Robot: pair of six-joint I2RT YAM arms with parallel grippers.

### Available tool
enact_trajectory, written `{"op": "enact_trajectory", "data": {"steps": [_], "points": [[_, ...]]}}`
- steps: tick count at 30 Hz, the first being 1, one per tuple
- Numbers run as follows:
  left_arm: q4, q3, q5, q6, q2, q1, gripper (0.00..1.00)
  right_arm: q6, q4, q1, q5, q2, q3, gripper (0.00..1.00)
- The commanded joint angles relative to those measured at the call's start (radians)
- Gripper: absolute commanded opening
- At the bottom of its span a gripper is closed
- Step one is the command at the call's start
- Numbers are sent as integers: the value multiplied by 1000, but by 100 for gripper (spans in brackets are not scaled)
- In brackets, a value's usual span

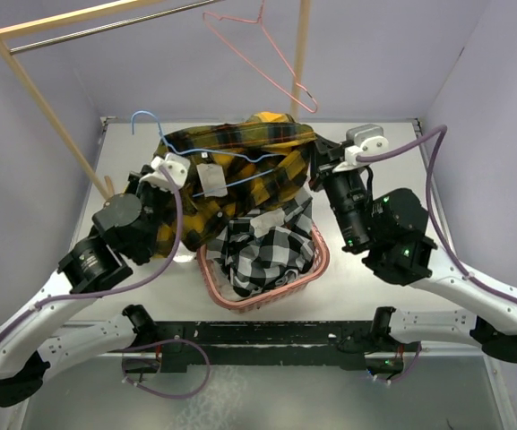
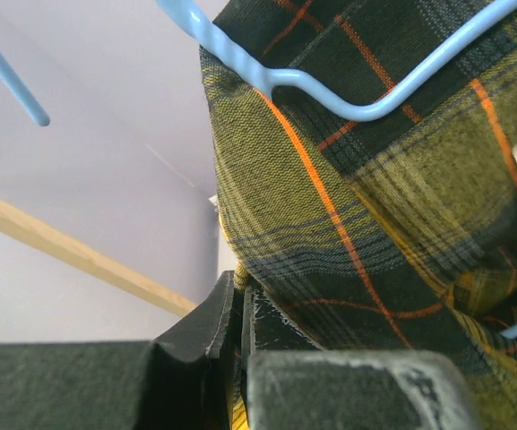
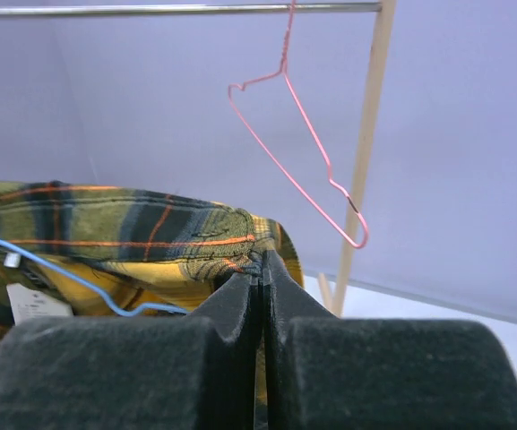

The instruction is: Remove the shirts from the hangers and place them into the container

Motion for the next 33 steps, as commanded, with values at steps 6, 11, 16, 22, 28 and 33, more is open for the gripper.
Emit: {"op": "enact_trajectory", "data": {"steps": [6, 11, 16, 22, 28, 33], "points": [[-8, -56, 212, -25, -231, 4, 0, -46, -148, -64, 29, 77, 164, 0], [28, -110, 181, 20, -318, 5, 0, 122, -273, -231, -152, 142, 280, 0], [20, -111, 180, 16, -326, 5, 0, 189, -286, -304, -345, 254, 389, 0], [19, -110, 157, 18, -326, 5, 0, 280, -425, -337, -546, 451, 585, 0], [10, -96, 75, 36, -310, 5, 0, 298, -643, -340, -755, 522, 723, 36], [-72, -43, 63, -15, -278, 5, 0, 302, -756, -340, -839, 471, 746, 47]]}}
